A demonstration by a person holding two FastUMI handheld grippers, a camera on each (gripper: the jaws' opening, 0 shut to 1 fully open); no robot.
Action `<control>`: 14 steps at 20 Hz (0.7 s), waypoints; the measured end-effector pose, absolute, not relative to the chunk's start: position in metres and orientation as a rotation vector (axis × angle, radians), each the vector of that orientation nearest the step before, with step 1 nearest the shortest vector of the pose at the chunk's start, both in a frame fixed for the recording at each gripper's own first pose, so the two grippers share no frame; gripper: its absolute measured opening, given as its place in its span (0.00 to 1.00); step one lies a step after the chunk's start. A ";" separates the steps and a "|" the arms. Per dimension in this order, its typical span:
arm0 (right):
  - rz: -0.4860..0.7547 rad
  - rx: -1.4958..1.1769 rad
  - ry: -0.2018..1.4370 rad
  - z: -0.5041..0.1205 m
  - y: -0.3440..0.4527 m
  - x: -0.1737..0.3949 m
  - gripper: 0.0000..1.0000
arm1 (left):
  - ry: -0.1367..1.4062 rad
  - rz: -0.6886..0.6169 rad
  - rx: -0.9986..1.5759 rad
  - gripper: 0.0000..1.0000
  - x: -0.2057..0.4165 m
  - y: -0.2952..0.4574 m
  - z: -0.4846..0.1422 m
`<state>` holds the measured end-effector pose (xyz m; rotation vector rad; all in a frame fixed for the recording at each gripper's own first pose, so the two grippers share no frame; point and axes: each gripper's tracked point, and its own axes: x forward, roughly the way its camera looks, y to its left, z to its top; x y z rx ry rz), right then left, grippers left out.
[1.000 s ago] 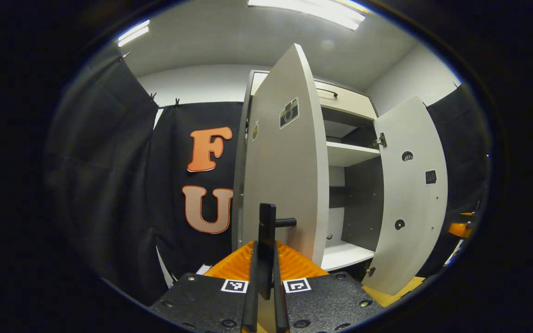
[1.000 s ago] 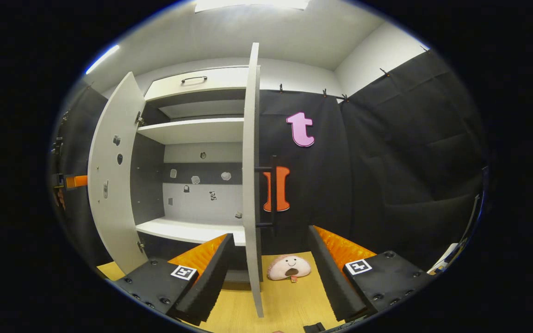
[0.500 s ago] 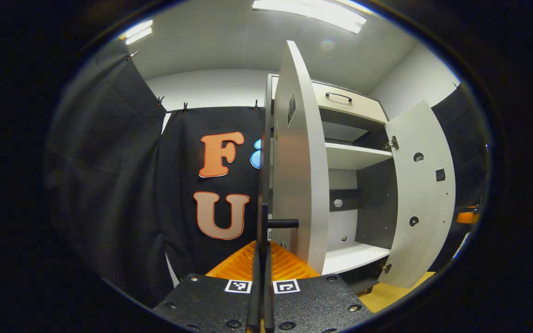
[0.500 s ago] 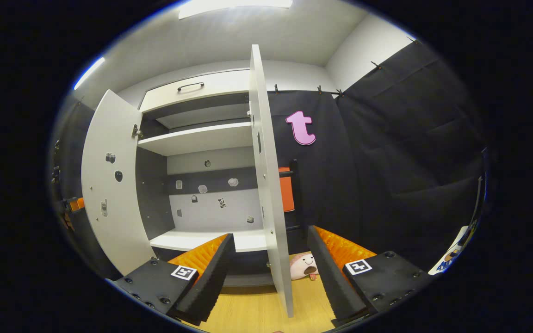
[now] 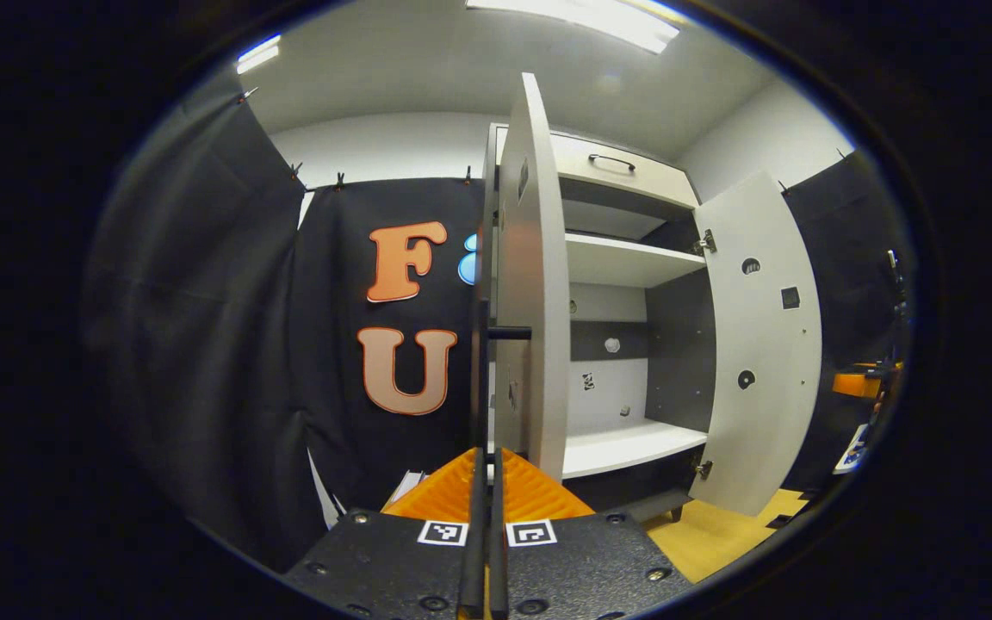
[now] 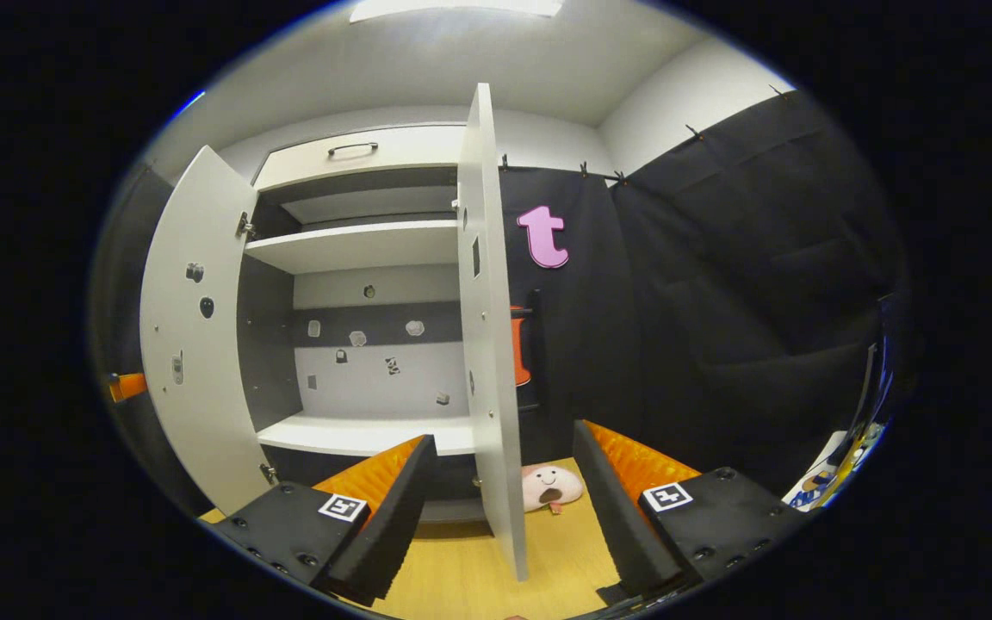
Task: Open the right door of the double-door shoe cabinet with the right hand, and open the left door with the left hand.
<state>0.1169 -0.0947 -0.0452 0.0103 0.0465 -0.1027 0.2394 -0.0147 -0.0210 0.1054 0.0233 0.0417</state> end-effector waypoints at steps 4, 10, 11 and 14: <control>-0.026 0.023 0.068 -0.047 -0.112 0.107 1.00 | 0.011 0.065 0.041 0.03 0.226 -0.037 -0.021; 0.040 0.067 0.082 -0.050 -0.139 0.087 1.00 | -0.054 0.134 0.048 0.05 0.220 -0.054 -0.017; 0.057 0.067 0.079 -0.048 -0.140 0.085 1.00 | -0.056 0.135 0.046 0.11 0.217 -0.058 -0.017; 0.084 0.059 0.076 -0.047 -0.146 0.076 0.94 | -0.057 0.152 0.023 0.38 0.215 -0.066 -0.021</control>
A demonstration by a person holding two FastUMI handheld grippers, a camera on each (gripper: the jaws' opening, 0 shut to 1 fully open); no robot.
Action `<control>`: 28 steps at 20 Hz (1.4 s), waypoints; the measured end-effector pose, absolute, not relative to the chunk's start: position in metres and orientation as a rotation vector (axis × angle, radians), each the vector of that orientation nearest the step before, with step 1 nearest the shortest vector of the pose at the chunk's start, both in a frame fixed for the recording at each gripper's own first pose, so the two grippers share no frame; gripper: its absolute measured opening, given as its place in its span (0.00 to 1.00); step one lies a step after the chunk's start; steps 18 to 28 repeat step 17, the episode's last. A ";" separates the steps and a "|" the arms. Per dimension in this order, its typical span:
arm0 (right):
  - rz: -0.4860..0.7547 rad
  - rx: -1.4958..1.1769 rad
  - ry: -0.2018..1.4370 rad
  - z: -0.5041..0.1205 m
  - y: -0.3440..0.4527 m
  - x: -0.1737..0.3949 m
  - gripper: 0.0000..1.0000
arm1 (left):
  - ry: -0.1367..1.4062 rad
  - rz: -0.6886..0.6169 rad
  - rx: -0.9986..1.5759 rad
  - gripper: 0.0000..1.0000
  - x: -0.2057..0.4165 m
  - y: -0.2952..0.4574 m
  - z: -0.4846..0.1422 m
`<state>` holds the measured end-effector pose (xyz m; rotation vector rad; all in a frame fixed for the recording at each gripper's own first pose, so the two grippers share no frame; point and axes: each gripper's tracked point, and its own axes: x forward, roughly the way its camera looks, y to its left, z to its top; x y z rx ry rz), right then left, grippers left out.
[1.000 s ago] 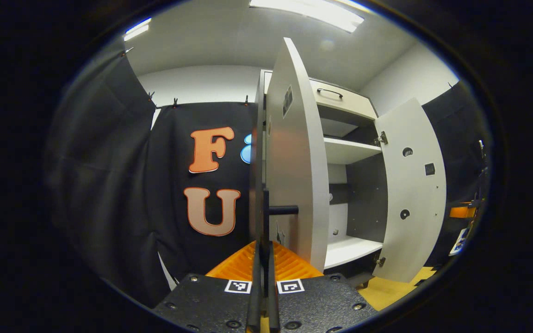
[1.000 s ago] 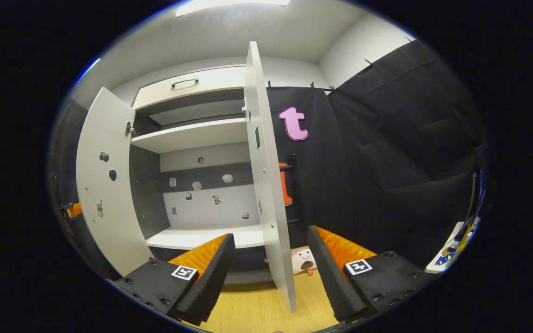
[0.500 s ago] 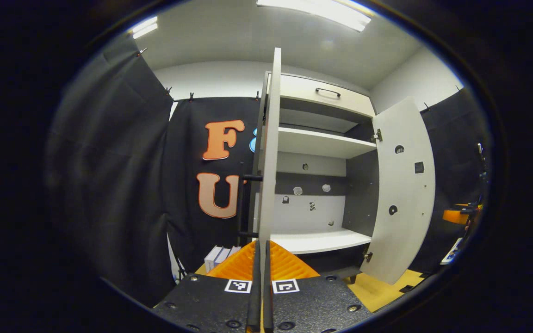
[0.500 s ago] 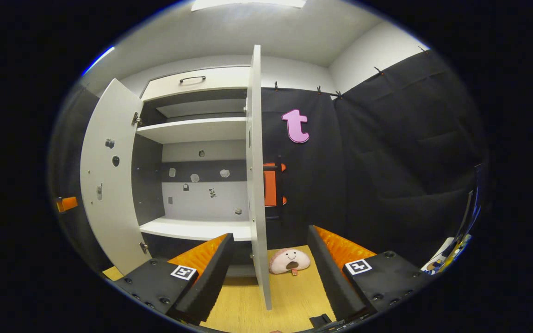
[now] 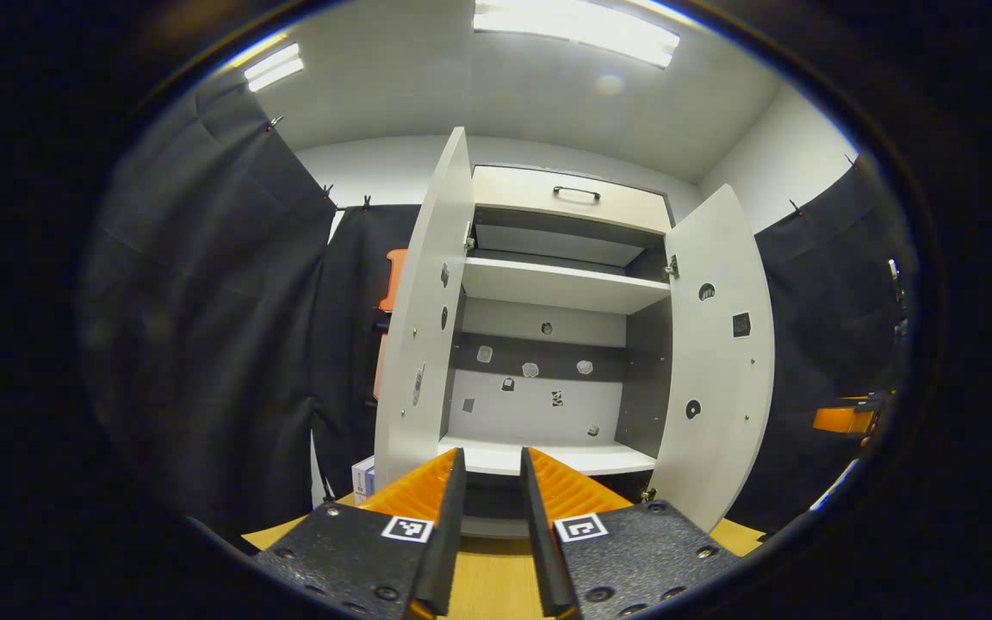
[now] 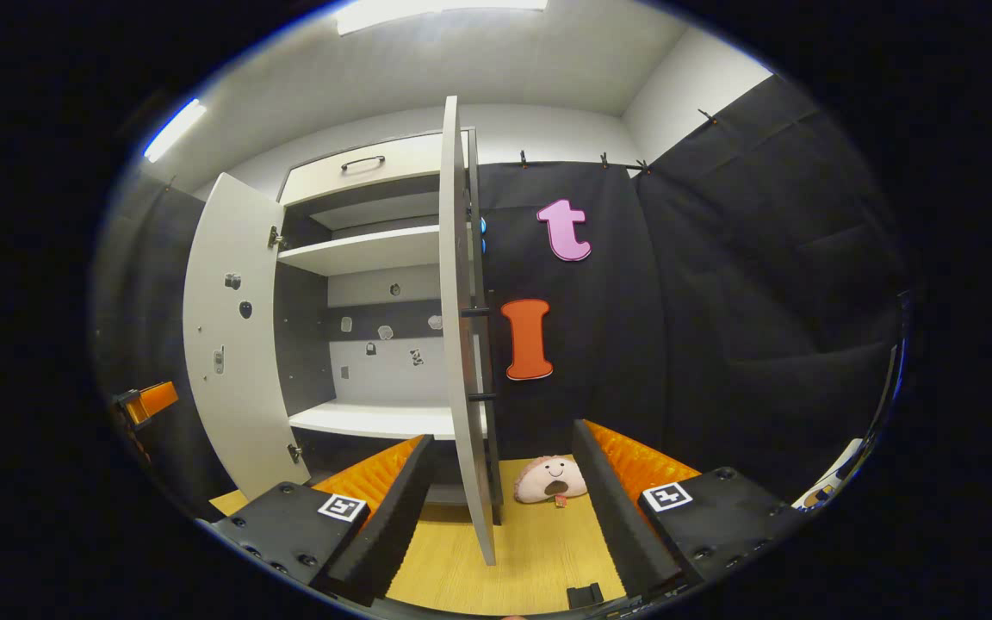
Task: Open the right door of the double-door shoe cabinet with the right hand, and open the left door with the left hand.
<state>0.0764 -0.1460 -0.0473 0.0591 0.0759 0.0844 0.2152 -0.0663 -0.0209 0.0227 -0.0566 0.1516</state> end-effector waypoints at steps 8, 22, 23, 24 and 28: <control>0.082 0.103 0.054 -0.049 -0.158 0.063 1.00 | -0.005 0.110 -0.098 0.85 0.216 -0.091 -0.030; 0.049 0.075 0.033 -0.049 -0.168 0.053 0.94 | -0.071 0.189 -0.036 0.92 0.223 -0.070 -0.019; 0.049 0.075 0.033 -0.049 -0.168 0.053 0.94 | -0.071 0.189 -0.036 0.92 0.223 -0.070 -0.019; 0.049 0.075 0.033 -0.049 -0.168 0.053 0.94 | -0.071 0.189 -0.036 0.92 0.223 -0.070 -0.019; 0.049 0.075 0.033 -0.049 -0.168 0.053 0.94 | -0.071 0.189 -0.036 0.92 0.223 -0.070 -0.019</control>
